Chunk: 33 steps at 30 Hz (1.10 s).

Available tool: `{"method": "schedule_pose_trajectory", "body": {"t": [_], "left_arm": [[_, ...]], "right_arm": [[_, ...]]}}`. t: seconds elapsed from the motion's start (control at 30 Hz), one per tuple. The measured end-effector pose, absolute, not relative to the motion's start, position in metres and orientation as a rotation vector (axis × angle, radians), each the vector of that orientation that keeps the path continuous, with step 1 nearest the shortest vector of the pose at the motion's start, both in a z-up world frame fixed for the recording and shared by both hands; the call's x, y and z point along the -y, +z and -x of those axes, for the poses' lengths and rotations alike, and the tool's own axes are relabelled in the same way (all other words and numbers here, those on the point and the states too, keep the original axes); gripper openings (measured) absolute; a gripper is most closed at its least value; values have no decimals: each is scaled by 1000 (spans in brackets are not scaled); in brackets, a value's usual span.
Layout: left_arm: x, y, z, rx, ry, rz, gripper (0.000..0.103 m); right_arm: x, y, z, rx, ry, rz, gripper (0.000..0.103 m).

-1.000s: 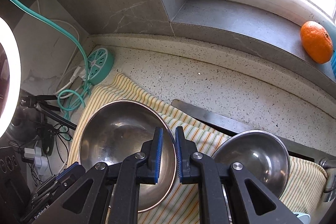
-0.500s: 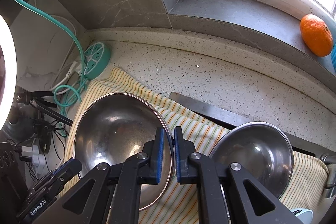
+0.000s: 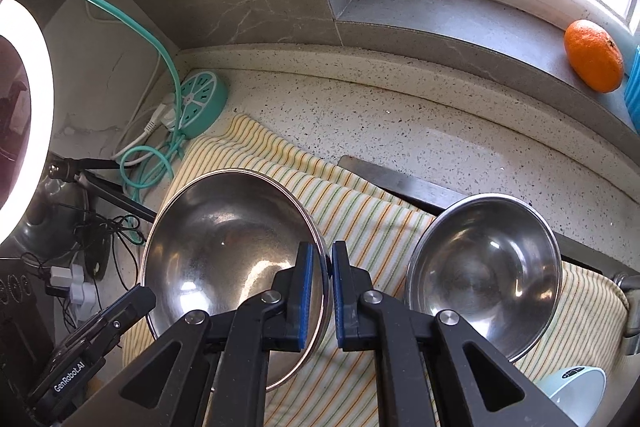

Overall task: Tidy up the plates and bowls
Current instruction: 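Lift the large steel bowl off the cloth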

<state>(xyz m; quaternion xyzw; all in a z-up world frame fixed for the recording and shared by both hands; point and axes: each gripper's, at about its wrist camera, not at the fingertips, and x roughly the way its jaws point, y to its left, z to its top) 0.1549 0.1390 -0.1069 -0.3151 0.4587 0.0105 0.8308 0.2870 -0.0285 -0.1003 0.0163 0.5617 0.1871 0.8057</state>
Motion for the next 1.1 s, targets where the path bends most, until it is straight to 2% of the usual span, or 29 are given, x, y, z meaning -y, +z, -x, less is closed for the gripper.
{"method": "schedule_pose_trajectory", "body": {"t": [1.1], "left_arm": [[-182, -82, -71, -969, 6, 613, 11]], "right_arm": [[-13, -76, -162, -1183, 427, -84, 9]]}}
